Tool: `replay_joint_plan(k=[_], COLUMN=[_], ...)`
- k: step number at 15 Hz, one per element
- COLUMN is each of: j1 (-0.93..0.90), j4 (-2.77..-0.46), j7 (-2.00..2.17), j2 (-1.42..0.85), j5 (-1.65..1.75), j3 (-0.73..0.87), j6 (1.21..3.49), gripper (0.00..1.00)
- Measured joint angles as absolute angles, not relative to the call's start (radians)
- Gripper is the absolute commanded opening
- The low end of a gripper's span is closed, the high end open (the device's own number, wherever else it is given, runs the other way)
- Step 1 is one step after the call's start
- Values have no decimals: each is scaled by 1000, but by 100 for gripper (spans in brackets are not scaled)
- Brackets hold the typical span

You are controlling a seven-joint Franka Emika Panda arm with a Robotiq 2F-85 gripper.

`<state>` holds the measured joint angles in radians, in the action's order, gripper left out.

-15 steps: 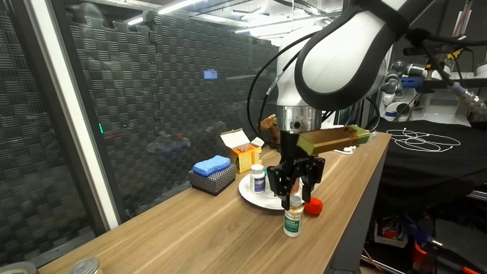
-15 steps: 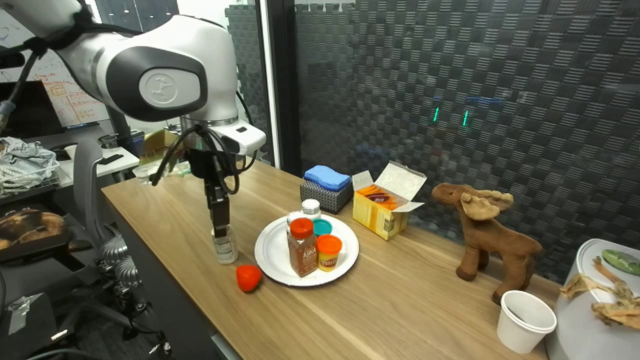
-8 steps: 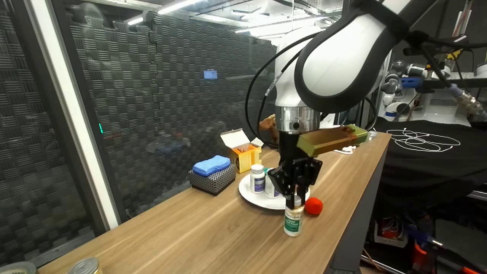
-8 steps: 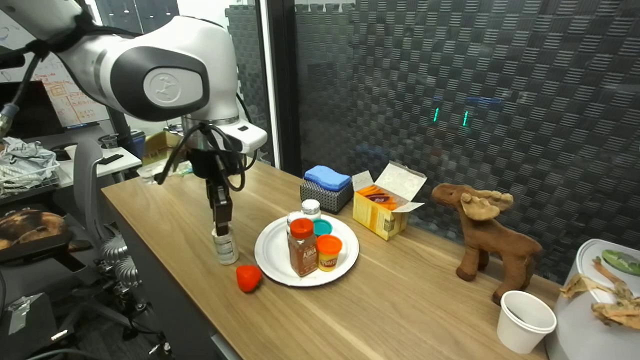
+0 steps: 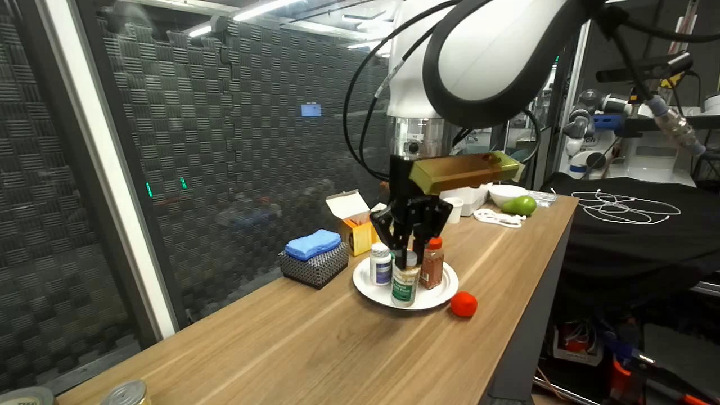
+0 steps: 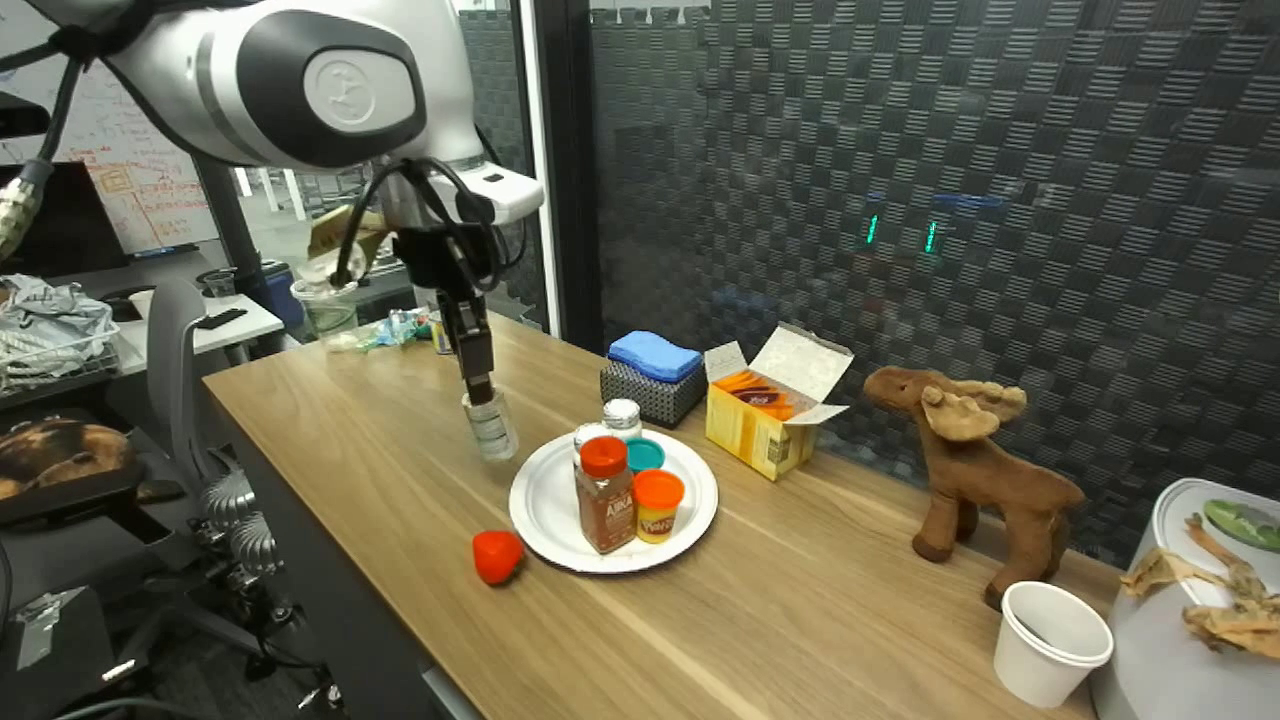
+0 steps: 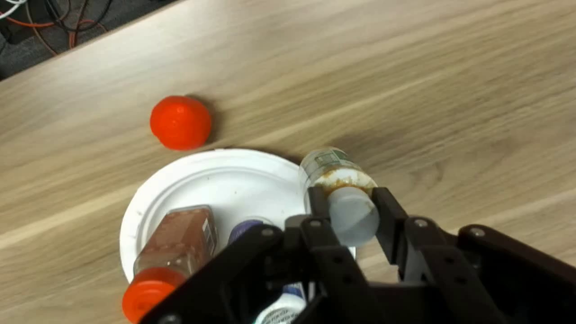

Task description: Put the bottles on the tray

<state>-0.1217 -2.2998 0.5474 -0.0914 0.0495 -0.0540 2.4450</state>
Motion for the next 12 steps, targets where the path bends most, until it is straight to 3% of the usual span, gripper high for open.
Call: replay_joint_plan(k=[12], j1=[-114], j4=[-2151], j7=[608], j2=[-231], j5=[96], j3=[-13], j6=[2408], gripper=[16])
